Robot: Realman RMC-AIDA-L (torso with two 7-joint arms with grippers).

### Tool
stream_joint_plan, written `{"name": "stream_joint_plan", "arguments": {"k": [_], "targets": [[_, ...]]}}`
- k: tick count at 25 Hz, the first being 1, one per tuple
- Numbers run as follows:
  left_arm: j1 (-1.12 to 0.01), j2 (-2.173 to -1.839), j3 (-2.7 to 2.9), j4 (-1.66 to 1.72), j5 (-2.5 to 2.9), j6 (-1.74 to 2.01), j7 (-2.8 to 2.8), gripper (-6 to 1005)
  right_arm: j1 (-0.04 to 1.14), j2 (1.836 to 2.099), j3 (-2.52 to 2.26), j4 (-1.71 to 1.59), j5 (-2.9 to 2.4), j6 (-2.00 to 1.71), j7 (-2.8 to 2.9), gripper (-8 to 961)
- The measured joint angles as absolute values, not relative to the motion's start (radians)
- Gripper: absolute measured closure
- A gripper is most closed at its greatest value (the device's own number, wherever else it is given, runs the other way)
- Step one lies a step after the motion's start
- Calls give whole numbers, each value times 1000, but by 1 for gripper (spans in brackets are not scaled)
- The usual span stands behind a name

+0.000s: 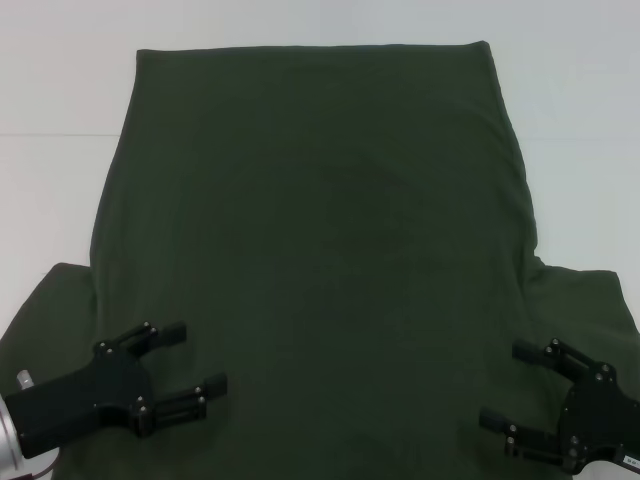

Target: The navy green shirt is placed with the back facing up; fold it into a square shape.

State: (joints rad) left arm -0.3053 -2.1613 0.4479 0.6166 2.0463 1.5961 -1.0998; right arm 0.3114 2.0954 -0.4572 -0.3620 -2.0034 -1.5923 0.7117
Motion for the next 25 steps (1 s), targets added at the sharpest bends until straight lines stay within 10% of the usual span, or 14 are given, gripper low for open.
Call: {"name": "stream_joint_plan", "arguments": {"k": [15,25], "targets": [[-307,-2159,445,617,2046,1596,-1178,67,316,2097,-463,-362,-2003,-1592,712,13],[-360,-2066,443,694,2087,1655,-1824,68,331,2096,-463,-344,-2003,-1588,712,13]]}}
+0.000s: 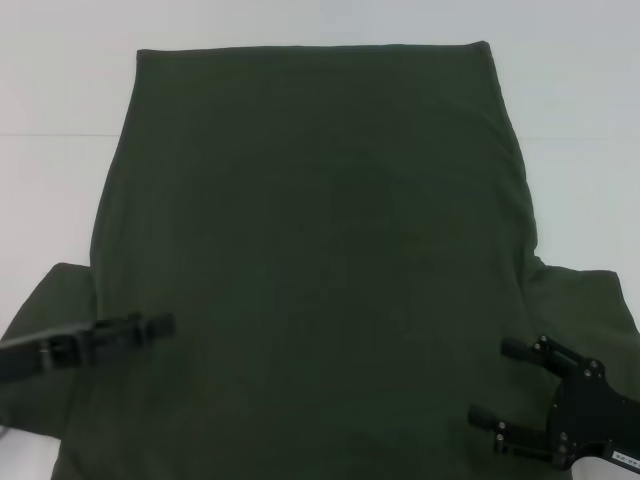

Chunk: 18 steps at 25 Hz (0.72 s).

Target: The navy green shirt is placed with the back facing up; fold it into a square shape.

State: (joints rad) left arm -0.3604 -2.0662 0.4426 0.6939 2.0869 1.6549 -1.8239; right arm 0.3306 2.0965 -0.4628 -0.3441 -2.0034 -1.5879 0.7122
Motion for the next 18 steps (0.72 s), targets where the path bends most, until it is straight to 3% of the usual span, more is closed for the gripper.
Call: {"name": "stream_joint_plan", "arguments": {"k": [4,9,18], "targets": [[-390,-2039,447,824,2214,1667,-2118,69,337,2097,-463,-335,-2003,-1590,713,13],[-430,-1967,447,902,2356,1700,-2381,69,350,2097,-460,-324,-2003,-1590,722,13],[-456,-1922,431,962,2533,1704,-2587,70,376,2094,-457,-327,-2003,-1593,769,12]]}}
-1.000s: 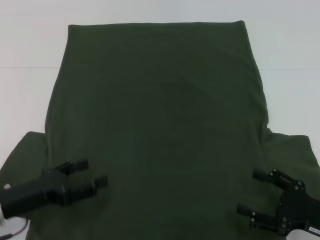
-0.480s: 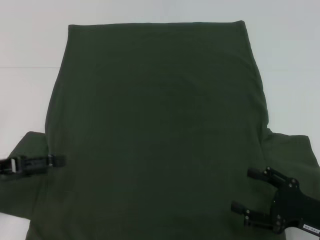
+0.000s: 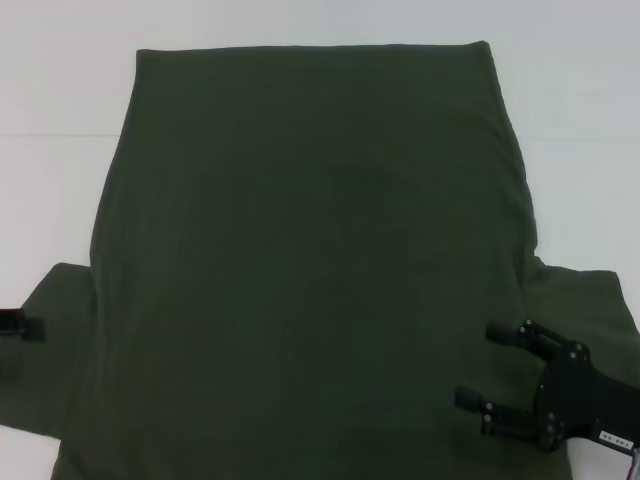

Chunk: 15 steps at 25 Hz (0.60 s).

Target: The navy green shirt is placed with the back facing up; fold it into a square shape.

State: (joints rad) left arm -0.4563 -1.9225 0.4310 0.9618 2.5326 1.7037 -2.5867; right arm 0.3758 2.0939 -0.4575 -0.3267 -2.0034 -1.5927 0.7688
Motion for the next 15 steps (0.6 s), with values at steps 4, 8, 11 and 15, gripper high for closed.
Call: {"name": "stream_joint_plan", "arguments": {"k": [4,8,11,15], "targets": [[-468,-1915,413,955,2607,1669,-2614,71,380,2094,-456,-330,-2003,-1595,776,12],[-472,-1910,404,931,2643,1628,-2632,71,382,2094,-456,-331,-2003,-1595,776,12],[-472,-1908,397,897,2644,1596,-2631,72,382,2094,-456,-331,-2003,-1595,776,12],[-472,-1907,398,871,2647,1568,-2629,72,382,2094,-456,-331,-2003,-1595,776,12]]}}
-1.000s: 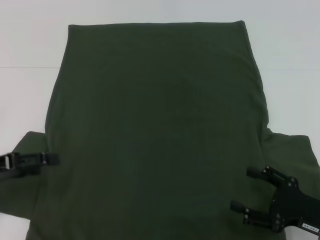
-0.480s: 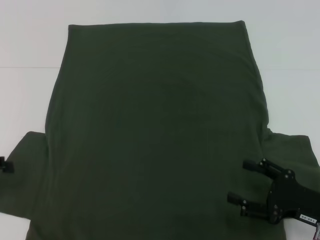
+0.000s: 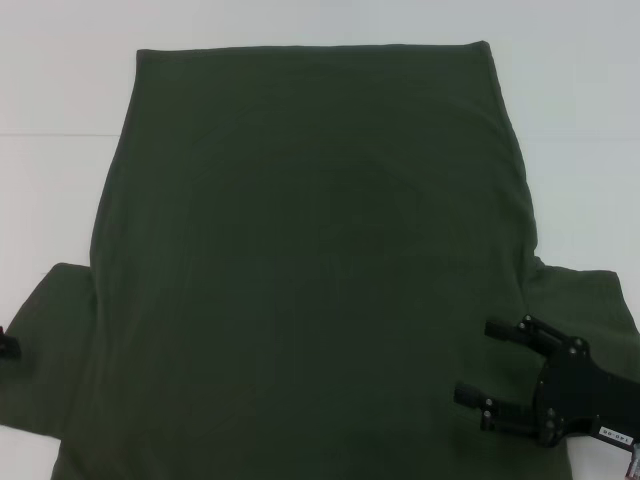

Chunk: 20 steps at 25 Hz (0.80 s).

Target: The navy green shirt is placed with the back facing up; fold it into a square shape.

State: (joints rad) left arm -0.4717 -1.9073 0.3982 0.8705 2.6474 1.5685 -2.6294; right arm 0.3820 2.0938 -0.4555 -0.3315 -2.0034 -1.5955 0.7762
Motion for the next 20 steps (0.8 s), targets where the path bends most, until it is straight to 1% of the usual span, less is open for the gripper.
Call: {"name": "stream_joint_plan", "arguments": {"k": [20], "targets": [[-487,-1904,400,795,2680,1523,-2630,75,382,2092,-456,-331,-2003,-1594,776,12]]}}
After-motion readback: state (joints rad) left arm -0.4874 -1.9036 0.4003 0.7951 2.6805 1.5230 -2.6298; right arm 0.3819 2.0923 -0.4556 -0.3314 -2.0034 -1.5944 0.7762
